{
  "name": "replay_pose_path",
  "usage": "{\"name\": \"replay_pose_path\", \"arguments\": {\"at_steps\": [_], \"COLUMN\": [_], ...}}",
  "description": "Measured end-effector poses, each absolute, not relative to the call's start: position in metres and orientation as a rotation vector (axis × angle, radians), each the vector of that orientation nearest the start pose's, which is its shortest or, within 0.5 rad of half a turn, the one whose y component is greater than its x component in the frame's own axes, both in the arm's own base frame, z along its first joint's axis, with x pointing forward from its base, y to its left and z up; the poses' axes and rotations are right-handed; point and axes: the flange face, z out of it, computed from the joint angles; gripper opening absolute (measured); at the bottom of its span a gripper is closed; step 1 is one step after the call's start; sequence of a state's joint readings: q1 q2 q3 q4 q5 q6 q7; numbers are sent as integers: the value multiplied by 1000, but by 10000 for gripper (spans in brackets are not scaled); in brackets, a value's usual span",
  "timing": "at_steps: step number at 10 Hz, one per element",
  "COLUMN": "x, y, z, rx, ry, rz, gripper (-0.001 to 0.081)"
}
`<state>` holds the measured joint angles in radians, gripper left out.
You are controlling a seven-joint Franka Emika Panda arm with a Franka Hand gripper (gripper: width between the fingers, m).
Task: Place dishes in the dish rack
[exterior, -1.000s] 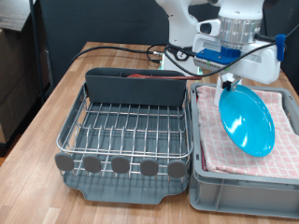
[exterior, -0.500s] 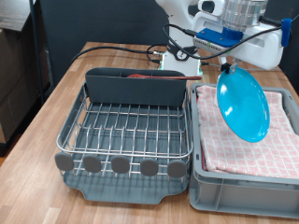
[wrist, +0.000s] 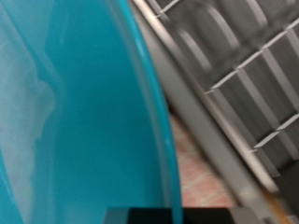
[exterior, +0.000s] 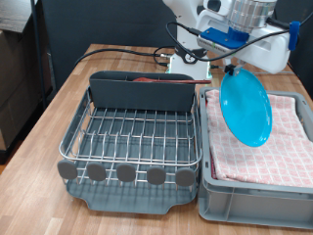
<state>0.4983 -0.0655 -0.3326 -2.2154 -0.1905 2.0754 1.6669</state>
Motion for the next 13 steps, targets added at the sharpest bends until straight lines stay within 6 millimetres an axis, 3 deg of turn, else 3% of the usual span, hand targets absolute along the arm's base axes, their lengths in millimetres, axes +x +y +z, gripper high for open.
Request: {"name": "replay_pose_path", "arguments": {"at_steps": [8, 10, 13], "x": [514, 519, 520], "y": [-51, -61, -64], "z": [465, 476, 476], "rx": [-2994, -3100, -3095], "ry": [1968, 1869, 1888], "rz": [-188, -206, -238], "gripper": [17, 17, 17]}}
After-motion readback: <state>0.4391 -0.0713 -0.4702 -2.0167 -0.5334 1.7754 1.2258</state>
